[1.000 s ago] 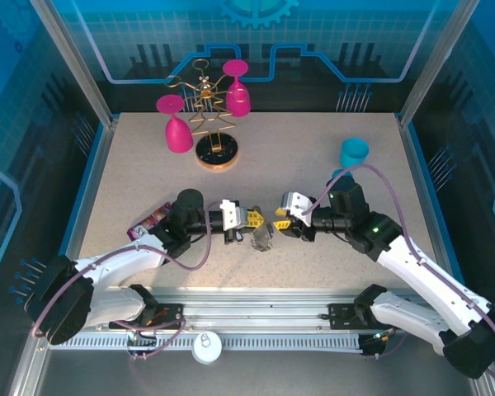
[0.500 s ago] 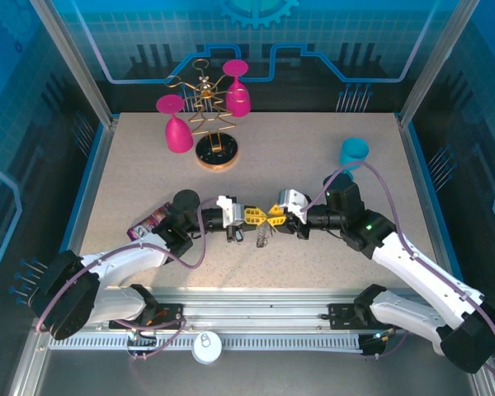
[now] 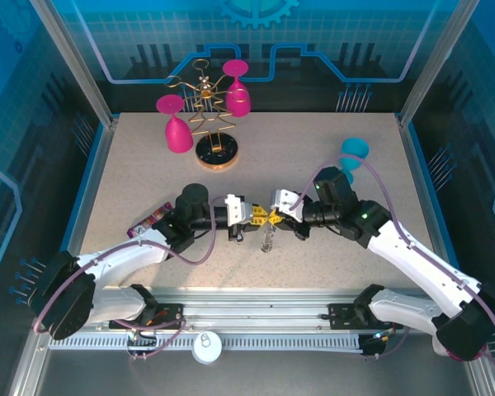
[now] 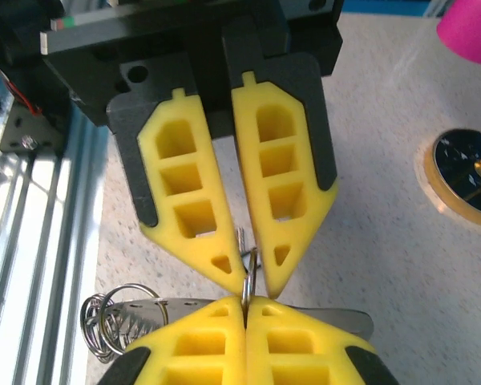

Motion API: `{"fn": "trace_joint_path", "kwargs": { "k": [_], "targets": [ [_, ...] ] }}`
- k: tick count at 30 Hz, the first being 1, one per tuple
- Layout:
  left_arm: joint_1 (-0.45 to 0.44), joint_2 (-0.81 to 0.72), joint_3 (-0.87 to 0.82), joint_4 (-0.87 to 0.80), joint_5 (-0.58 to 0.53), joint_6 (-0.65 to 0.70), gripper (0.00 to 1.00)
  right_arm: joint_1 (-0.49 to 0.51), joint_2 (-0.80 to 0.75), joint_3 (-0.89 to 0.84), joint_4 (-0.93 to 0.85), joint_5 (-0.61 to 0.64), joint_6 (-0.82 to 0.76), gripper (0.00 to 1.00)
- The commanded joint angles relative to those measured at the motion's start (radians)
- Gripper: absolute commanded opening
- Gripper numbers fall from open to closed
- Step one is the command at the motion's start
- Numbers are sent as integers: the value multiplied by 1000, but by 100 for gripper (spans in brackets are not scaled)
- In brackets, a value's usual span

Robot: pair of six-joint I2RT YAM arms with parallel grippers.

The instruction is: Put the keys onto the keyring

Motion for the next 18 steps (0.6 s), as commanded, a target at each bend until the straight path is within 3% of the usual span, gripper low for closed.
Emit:
{"fn": "trace_joint_path", "kwargs": {
  "k": [1, 5, 8, 11, 15, 18],
  "targets": [
    [-20, -15, 55, -185, -110, 127, 13, 68, 51, 120, -186, 37, -86, 0],
    [-22, -21, 68, -215, -111, 147, 0, 105, 107, 191, -239, 62, -89, 0],
    [-22, -36, 47, -183, -84, 144, 0, 95, 79, 166, -166, 53, -44, 1],
    [-22, -63, -13, -67, -44, 125, 0, 44, 3, 83, -36, 53, 44, 34],
    [-21, -73, -82, 97, -1, 79, 0, -62, -62, -13, 75, -53, 164, 39],
    [-20, -69, -103, 166, 37, 54, 0, -75, -91, -94, 146, -110, 192, 40]
  ]
}}
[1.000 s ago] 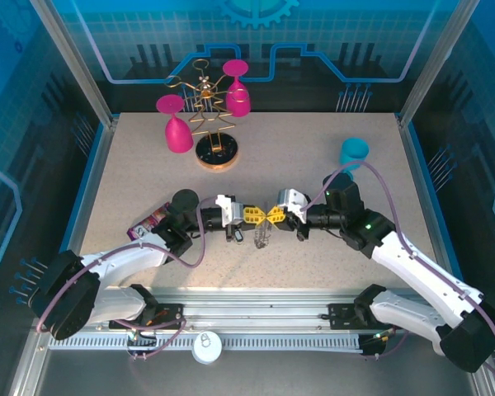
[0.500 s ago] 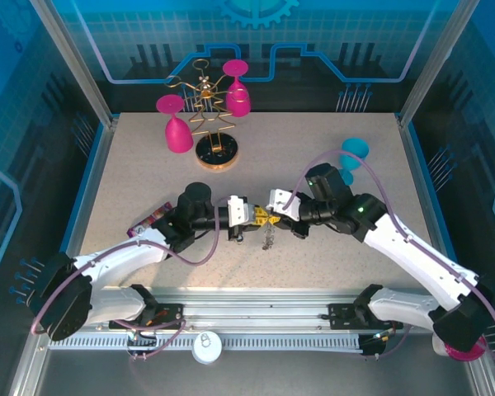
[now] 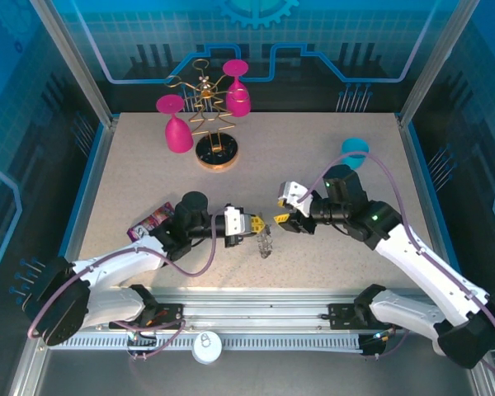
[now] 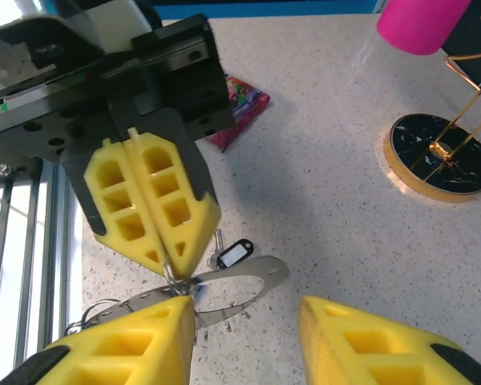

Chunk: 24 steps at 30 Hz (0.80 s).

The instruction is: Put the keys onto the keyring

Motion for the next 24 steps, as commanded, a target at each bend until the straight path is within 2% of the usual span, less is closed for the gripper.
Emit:
{"fn": "trace_joint_path", "kwargs": {
  "k": [1, 6, 10, 13, 17, 21, 24],
  "targets": [
    [0, -14, -20, 181, 84, -39, 0, -9, -19, -65, 115, -122, 80, 40],
    [1, -2, -37, 243, 120, -63, 0, -9, -43, -155, 141, -170, 45, 39],
    [1, 0, -39, 247, 136, -67, 0, -9, -64, -180, 143, -175, -2, 34],
    [1, 0, -37, 244, 142, -68, 0, -9, -62, -171, 132, -177, -8, 28],
    [2, 0, -36, 238, 148, -68, 0, -9, -62, -163, 140, -197, -3, 27],
    [2, 2, -34, 234, 154, -68, 0, -4, -46, -144, 123, -211, -1, 21],
    [2, 3, -33, 229, 157, -66, 0, -2, -41, -138, 125, -213, 2, 20]
  ]
}}
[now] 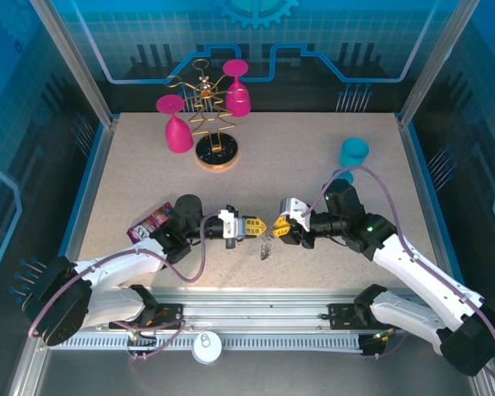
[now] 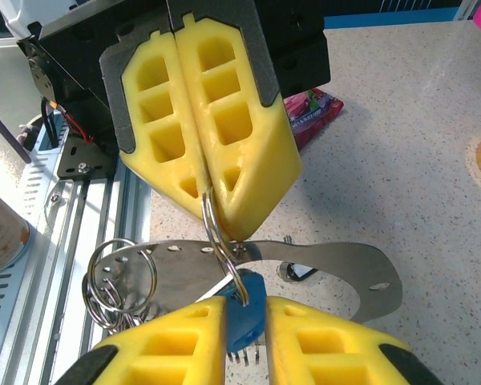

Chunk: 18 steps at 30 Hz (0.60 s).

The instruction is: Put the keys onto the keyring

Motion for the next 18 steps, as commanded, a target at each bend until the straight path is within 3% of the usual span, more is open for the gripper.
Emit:
{"fn": "trace_joint_path", "kwargs": {
  "k": [1, 5, 18],
  "targets": [
    [2, 1, 0, 41, 43, -16, 0, 3, 2, 32, 20, -32, -3, 22],
    [2, 1, 1, 34, 47, -14, 0, 3, 0, 33, 29, -26, -3, 26],
    [3, 10, 3, 30, 62, -21, 0, 16, 14, 42, 38, -46, 2, 18]
  ]
}}
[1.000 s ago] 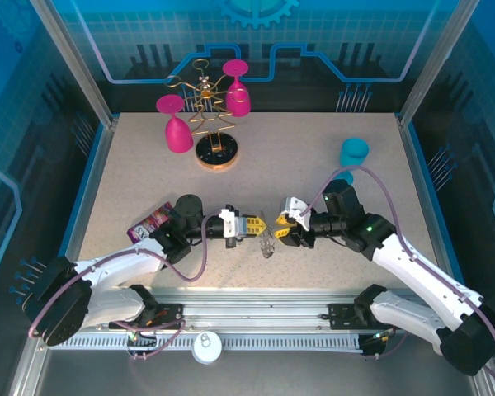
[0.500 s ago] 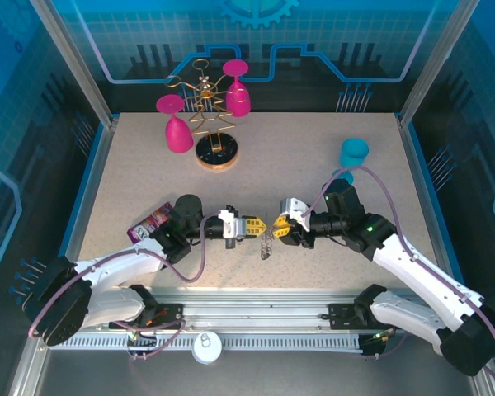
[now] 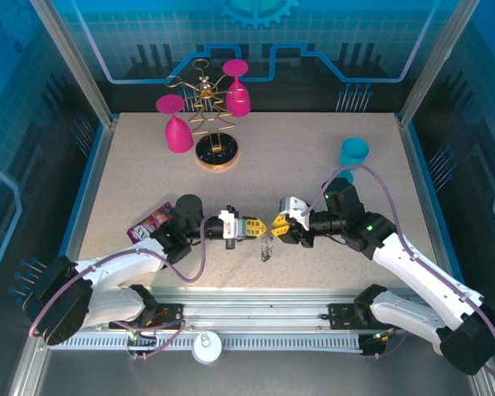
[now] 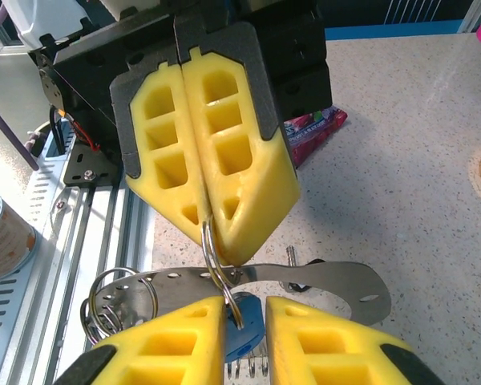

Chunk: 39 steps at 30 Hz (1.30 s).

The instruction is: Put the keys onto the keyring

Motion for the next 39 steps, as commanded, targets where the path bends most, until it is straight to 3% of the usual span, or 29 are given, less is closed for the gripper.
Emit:
{"fn": "trace_joint_path", "kwargs": {
  "k": [1, 4, 9, 13, 18, 22, 39],
  "targets": [
    [3, 4, 3, 32, 45, -21, 0, 12, 8, 29, 28, -32, 1, 14],
    [2, 0, 3, 44, 45, -27, 0, 12, 20, 28, 15, -26, -4, 0],
    [3, -17, -2, 62, 44, -37, 0, 9, 51, 15, -7, 55, 16, 0],
    [2, -17, -2, 77, 53, -48, 0, 15, 102, 46, -21, 13, 55, 0],
    [2, -5, -5, 84, 50, -52, 0, 28, 42, 32, 81, -4, 98, 23],
    [3, 1, -8, 80, 35, -43, 0, 28, -39, -32, 157, 17, 73, 29],
    [2, 8, -16, 129, 30, -68, 0, 44, -12, -48, 183, 17, -15, 20]
  ]
}}
